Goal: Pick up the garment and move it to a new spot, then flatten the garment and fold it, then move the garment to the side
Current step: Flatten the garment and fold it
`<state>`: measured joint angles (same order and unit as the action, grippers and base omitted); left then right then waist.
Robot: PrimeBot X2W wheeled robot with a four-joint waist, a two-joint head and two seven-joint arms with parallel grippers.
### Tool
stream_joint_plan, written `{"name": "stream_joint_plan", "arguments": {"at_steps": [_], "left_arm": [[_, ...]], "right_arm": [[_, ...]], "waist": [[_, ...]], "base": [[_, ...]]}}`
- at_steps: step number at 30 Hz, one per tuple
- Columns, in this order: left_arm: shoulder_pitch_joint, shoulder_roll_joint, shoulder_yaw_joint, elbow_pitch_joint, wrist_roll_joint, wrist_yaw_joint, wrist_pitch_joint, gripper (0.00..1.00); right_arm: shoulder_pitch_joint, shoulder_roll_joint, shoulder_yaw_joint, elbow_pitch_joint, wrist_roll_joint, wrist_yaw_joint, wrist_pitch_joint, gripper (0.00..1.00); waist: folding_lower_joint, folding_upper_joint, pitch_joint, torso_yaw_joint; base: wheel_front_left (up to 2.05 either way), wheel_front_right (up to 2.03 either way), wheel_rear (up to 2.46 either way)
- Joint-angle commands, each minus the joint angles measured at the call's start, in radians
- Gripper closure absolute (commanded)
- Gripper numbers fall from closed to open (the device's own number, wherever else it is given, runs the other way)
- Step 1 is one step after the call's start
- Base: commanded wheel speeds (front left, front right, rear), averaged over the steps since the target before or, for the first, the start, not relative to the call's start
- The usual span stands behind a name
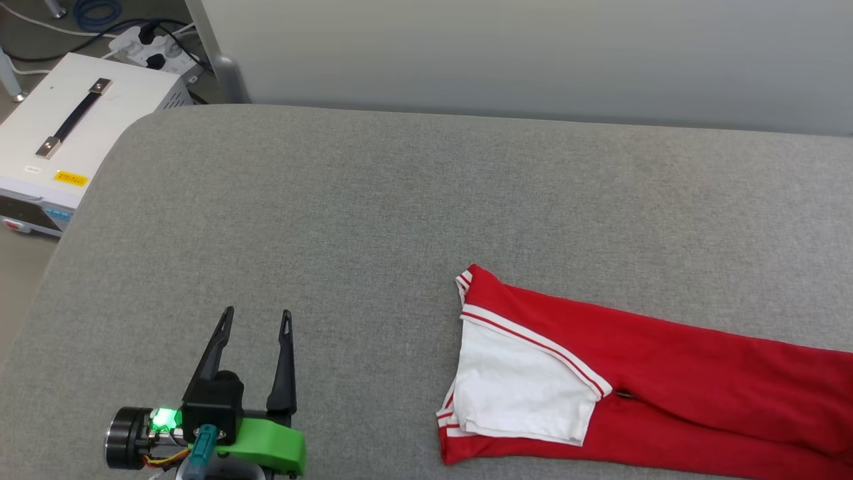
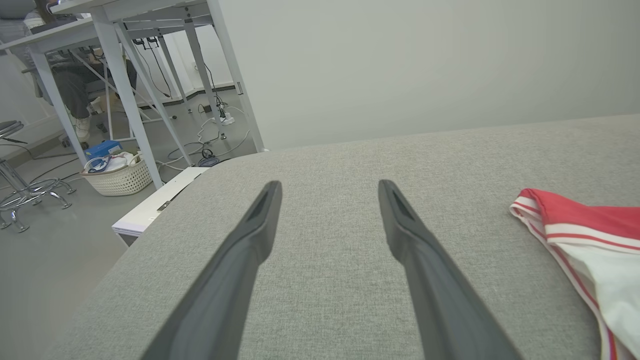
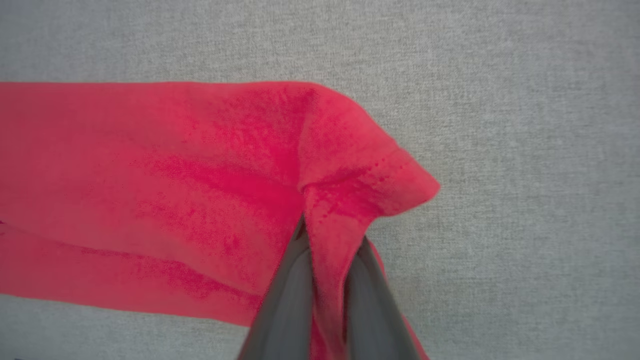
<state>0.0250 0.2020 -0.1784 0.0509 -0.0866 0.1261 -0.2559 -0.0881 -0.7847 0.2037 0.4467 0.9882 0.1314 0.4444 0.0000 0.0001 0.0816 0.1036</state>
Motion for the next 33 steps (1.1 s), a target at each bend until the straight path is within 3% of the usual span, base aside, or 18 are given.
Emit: {"name": "stream_joint_plan", "arguments": {"at_steps": [1,8,17,26,28,33], "left_arm": [[0.019,-0.007,0.009,0.001,0.01,-0.005,-0.006,0.0],[0.033,-0.015,0.027,0.002,0.018,-0.017,-0.006,0.0],[0.018,-0.03,0.032,0.001,0.034,-0.035,-0.006,0.0],[-0.019,-0.051,0.032,0.006,0.044,-0.05,-0.006,0.0],[-0.039,-0.059,0.033,0.008,0.047,-0.056,-0.006,0.0],[-0.063,-0.073,0.028,0.016,0.051,-0.064,-0.006,0.0]], "right_arm": [[0.019,-0.002,-0.003,-0.032,0.024,-0.001,0.007,1.0],[0.044,0.017,0.002,-0.256,0.119,-0.001,0.059,1.0],[-0.02,0.087,0.072,-0.471,0.056,-0.001,0.12,1.0],[-0.218,0.222,0.259,-0.436,-0.07,-0.001,0.163,1.0],[-0.319,0.275,0.36,-0.375,-0.11,-0.001,0.158,1.0],[-0.433,0.343,0.476,-0.272,-0.137,-0.001,0.137,1.0]], "waist": [[0.0,-0.0001,-0.011,-0.003],[0.0,-0.0001,-0.025,-0.009],[0.0,-0.0001,-0.003,0.018],[0.0,-0.0001,0.049,0.047],[0.0,-0.0001,0.072,0.061],[0.0,-0.0001,0.098,0.08]], "base": [[0.0,0.0,0.0],[0.0,0.0,0.0],[0.0,0.0,0.0],[0.0,0.0,0.0],[0.0,0.0,0.0],[0.0,0.0,0.0]]}}
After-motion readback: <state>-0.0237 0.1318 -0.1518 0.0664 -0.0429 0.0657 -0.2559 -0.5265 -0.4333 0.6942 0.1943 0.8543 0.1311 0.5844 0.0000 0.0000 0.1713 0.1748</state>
